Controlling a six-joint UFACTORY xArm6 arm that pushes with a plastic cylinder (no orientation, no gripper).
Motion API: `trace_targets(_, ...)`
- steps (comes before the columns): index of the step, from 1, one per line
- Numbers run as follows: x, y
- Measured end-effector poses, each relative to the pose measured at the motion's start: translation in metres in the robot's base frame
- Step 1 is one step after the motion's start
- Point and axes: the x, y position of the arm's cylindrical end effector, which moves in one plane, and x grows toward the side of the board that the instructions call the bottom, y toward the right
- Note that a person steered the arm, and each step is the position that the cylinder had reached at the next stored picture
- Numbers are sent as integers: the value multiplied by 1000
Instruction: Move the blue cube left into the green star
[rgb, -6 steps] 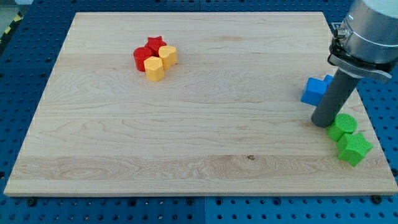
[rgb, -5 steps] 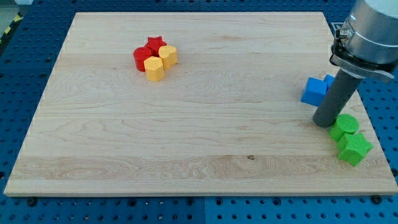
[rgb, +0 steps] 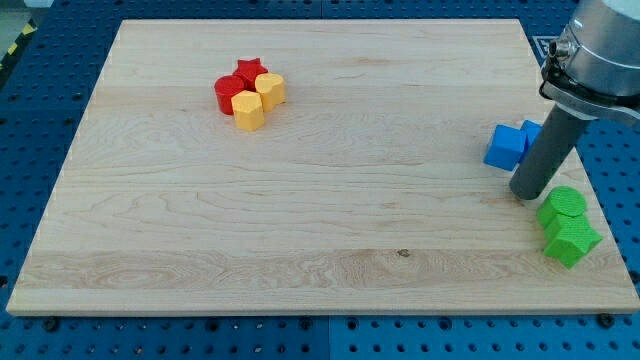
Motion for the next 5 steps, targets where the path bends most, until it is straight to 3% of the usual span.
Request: trace_targets(5, -15, 25)
